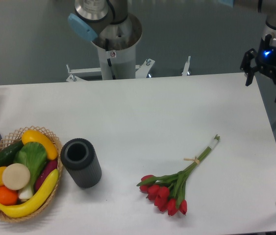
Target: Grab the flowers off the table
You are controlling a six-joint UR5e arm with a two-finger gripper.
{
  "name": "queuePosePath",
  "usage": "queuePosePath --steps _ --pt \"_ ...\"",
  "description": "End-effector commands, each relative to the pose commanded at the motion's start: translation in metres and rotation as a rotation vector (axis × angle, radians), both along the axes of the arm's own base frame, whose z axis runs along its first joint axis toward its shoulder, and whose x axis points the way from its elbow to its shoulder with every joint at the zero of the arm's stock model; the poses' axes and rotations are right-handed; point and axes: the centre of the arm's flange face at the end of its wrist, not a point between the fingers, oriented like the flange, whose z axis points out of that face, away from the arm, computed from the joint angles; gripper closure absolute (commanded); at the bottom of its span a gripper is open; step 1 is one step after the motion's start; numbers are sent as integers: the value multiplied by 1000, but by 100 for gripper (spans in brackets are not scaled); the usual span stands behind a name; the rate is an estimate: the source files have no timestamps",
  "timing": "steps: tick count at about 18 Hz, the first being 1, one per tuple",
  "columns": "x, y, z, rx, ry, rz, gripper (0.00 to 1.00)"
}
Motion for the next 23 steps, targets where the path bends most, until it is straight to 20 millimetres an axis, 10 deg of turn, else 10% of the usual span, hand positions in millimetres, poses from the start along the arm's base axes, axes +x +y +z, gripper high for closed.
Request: queuePosePath --steps 14,23 --pt "11 10 -37 76 -53 119 0" --pt "36 59 -88 84 -152 187 0"
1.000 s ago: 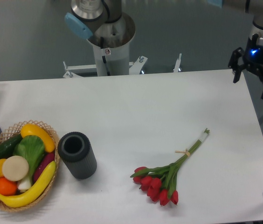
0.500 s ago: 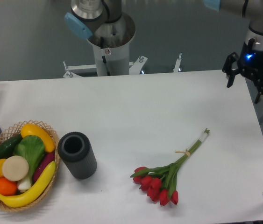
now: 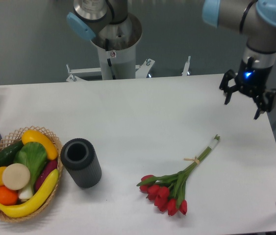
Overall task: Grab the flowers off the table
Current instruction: 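Move the open gripper down toward the tied stems of the red tulips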
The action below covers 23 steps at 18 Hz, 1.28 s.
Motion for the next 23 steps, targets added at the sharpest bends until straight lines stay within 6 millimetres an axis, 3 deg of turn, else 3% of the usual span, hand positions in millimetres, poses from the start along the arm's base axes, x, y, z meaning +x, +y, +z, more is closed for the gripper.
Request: queuePosePath --steps 11,14,23 --pt "7 47 -49 -3 -41 15 0" --pt "9 50 -62 0 -54 32 0" --pt "17 95 -120 -24 -118 2 0"
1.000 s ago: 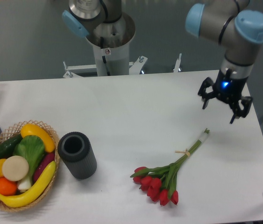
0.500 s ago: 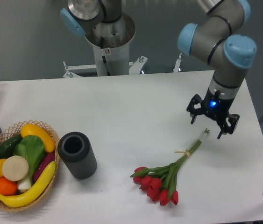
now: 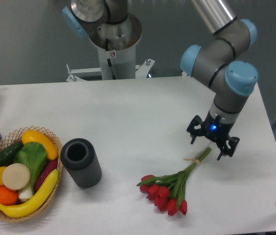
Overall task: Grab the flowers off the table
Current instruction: 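Move the open gripper down toward the tied stems of the red tulips, then close the gripper around the tulip stems near the string tie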
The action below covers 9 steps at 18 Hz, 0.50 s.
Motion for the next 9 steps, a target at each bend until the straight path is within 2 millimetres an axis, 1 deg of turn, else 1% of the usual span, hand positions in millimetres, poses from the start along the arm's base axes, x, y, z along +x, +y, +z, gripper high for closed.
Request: queuePosePath --steps 2,4,7,9 --pt "4 8 -17 -13 -21 -14 0" --pt "1 15 -18 -12 -21 -4 0" --pt "5 30 -32 -20 -41 3 0" --pt "5 33 -36 -14 -30 3 0"
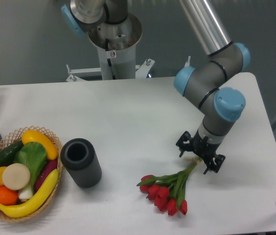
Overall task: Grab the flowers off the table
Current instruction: 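Close the gripper around the tulip stems near the string tie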
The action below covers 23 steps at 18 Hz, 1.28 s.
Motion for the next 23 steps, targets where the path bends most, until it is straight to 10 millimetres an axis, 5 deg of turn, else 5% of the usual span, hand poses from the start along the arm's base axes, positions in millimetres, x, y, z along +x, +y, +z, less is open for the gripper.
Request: queuePosePath --steps 9,15,23 --pt "6 6 -20 2 5 -15 3" --pt "6 6 -18 4 7 -12 39" --pt "4 7 -14 5 3 37 67"
